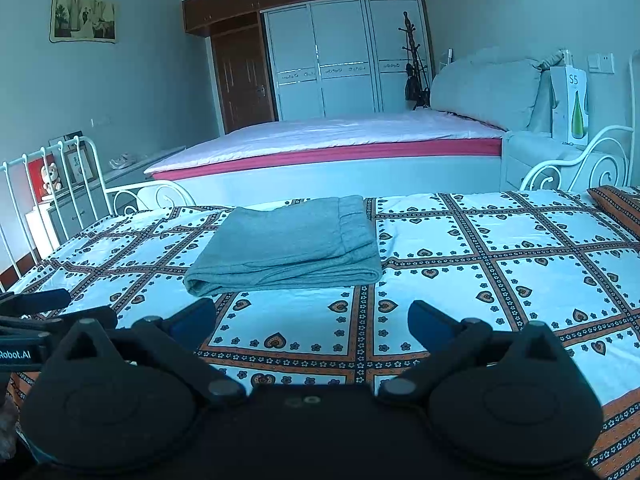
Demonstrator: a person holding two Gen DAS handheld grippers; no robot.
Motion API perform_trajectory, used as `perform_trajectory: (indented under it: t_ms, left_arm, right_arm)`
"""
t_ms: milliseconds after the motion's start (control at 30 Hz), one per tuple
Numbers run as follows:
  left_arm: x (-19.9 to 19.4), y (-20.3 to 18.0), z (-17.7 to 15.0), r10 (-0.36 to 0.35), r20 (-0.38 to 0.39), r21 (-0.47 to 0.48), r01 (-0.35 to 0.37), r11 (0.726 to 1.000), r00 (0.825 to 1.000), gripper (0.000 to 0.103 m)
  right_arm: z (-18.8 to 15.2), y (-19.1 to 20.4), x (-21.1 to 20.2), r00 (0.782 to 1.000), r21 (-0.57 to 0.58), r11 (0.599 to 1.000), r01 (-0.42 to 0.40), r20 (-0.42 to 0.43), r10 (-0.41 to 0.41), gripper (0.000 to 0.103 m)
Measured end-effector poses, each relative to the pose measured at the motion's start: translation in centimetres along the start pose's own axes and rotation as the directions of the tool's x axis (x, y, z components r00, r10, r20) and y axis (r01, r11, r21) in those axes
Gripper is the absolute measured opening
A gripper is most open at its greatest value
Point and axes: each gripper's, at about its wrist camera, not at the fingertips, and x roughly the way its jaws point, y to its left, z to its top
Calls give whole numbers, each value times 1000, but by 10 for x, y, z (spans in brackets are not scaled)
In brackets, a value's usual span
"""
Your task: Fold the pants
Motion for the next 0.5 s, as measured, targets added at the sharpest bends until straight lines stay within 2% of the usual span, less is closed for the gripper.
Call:
perform_trajectory:
  t_ms: [500]
  left_arm:
    - [2, 1, -1, -3, -9, 1, 3, 1000, 1000, 103]
  right_arm:
    - [-1, 1, 1, 1000, 3, 1000, 0, -5, 0, 97]
